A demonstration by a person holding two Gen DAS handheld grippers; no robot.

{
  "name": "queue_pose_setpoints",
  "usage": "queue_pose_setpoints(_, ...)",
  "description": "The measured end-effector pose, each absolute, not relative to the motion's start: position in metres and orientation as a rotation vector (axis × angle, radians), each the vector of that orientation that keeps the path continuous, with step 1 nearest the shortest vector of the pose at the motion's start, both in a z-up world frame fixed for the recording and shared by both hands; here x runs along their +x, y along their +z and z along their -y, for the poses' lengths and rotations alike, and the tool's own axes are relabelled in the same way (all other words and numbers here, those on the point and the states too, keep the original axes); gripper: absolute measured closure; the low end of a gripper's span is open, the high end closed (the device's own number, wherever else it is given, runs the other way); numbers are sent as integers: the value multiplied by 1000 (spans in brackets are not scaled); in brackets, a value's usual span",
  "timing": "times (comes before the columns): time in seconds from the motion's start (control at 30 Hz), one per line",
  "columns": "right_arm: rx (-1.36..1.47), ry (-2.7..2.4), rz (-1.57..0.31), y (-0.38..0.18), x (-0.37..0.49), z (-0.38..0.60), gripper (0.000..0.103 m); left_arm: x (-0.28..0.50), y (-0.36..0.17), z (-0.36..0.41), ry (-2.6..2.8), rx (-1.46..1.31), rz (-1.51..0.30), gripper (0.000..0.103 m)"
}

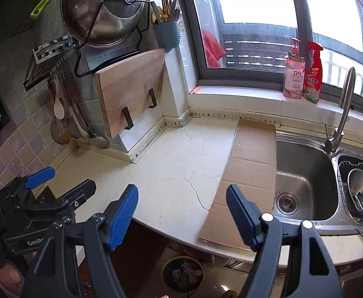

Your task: Collect trash

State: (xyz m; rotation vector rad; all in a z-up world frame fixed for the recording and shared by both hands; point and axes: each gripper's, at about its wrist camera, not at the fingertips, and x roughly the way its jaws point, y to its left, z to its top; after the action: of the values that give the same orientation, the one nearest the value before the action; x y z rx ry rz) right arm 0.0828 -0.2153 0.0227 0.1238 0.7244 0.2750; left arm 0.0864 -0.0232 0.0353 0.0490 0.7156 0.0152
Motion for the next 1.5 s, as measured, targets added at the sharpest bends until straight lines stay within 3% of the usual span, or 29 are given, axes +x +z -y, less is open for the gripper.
queue_pose_setpoints(1.5, 149, 306, -740, 15, 86, 219, 29, 90, 35, 19, 16, 73, -716, 1)
